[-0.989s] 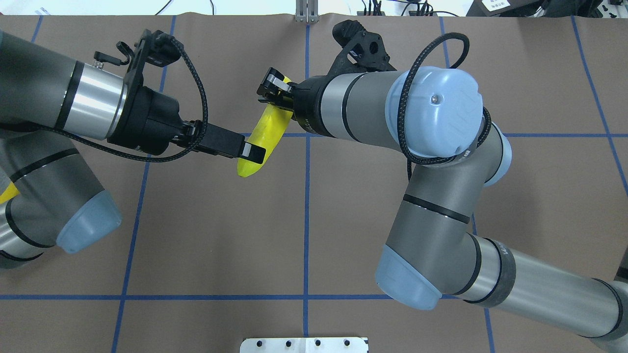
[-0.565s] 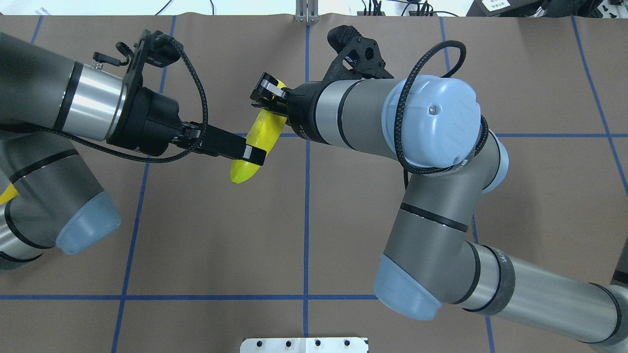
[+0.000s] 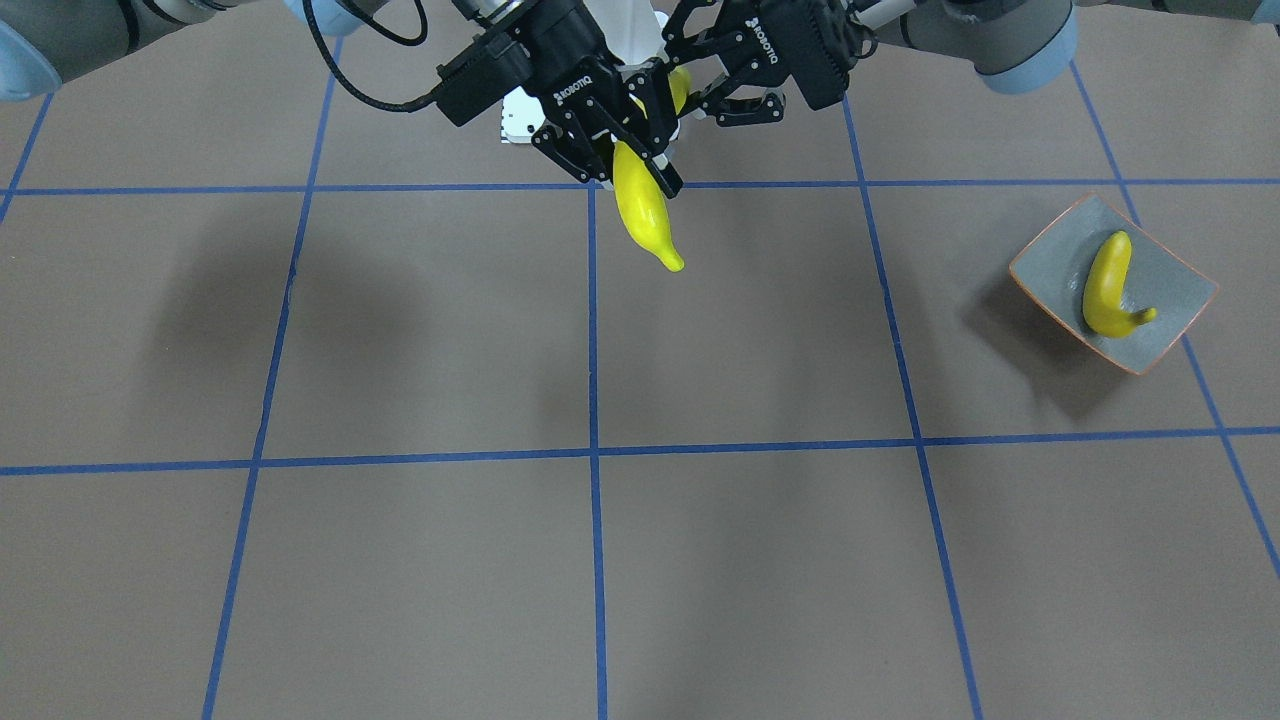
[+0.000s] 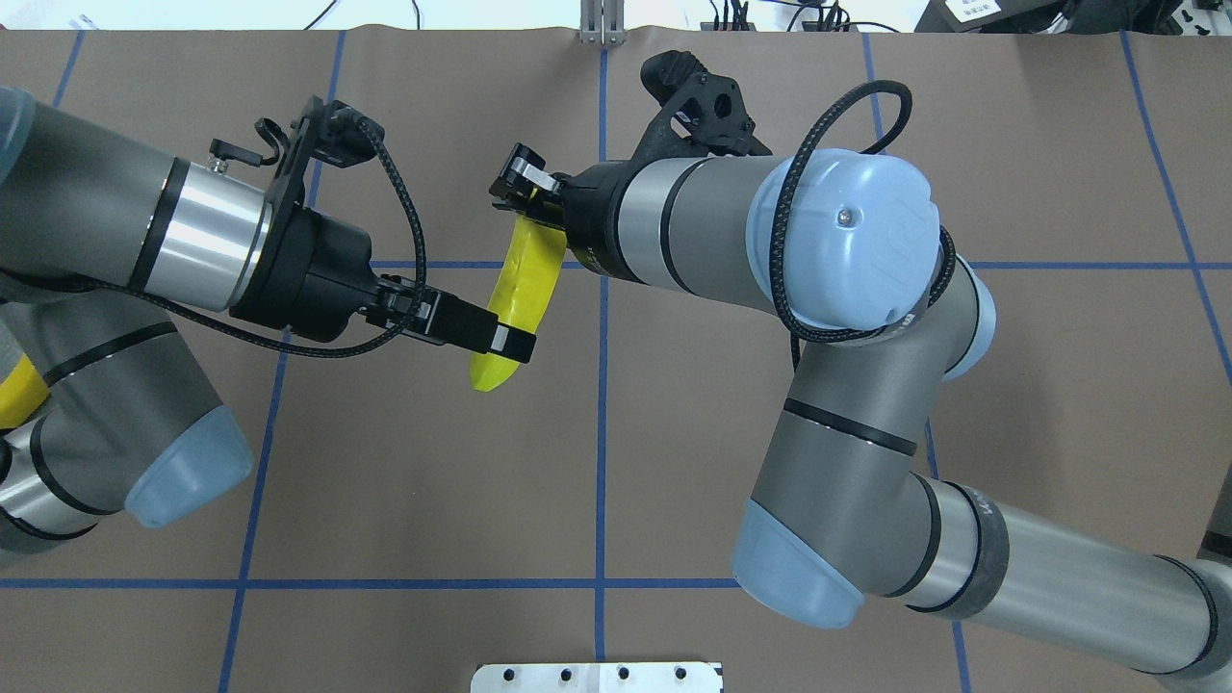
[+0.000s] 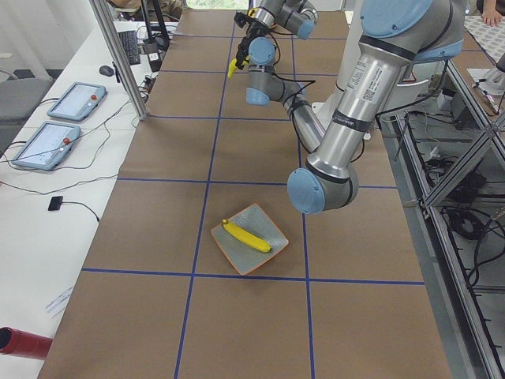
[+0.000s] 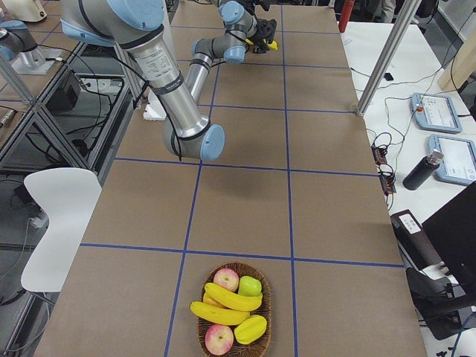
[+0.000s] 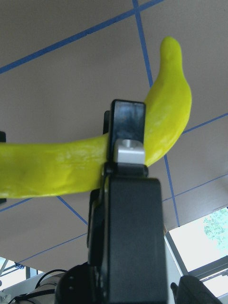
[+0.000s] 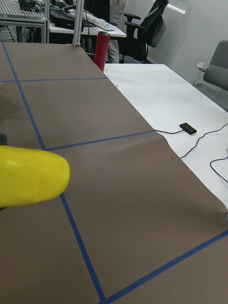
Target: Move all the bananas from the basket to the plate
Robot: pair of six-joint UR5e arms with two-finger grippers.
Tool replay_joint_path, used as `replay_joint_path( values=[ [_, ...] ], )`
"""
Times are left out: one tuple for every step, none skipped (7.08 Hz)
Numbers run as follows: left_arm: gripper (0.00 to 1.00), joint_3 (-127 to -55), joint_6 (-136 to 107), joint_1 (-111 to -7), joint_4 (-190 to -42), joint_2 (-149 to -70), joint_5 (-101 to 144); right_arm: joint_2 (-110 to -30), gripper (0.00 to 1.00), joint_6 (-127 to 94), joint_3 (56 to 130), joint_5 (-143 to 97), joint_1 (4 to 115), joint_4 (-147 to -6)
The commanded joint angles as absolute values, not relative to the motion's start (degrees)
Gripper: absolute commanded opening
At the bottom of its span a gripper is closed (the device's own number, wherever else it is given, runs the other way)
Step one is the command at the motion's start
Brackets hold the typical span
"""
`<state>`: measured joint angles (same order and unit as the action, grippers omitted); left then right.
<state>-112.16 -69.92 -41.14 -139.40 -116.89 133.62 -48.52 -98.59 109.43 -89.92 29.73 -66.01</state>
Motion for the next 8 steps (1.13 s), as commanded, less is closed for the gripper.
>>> replay_joint_path(
  values=[
    [0.00,-112.0,-70.0,-40.8,-139.7,-116.6,133.8,-48.5,1.00,-96.8,109.9,-87.8,29.7,-65.9],
    [0.00,-111.9,-70.0,-40.8,-139.7,-116.0,133.9,-49.1,1.00,-95.6,112.0,-88.1,29.8,-66.1],
    [0.00,-111.5,-70.0,-41.0,-139.4,-115.8,133.9,-50.2,1.00,-94.9,113.3,-88.2,30.6,-66.5],
    [0.00,-111.8,-70.0,-41.0,-139.2,-112.9,133.9,-52.3,1.00,-94.3,113.6,-91.0,32.7,-66.6],
    [0.00,-112.1,-69.9,-41.9,-139.1,-109.6,133.8,-55.2,1.00,-91.8,113.6,-95.8,36.6,-66.6],
    [0.00,-112.1,-69.4,-45.1,-139.1,-106.4,133.9,-58.8,1.00,-88.5,113.5,-100.2,39.8,-66.6],
    [0.00,-112.8,-68.4,-47.7,-139.4,-102.3,133.8,-62.2,1.00,-83.5,113.2,-103.0,43.0,-66.7],
    [0.00,-113.3,-64.3,-49.8,-139.5,-97.6,133.8,-64.9,1.00,-79.0,113.1,-105.9,46.3,-67.8]
  ],
)
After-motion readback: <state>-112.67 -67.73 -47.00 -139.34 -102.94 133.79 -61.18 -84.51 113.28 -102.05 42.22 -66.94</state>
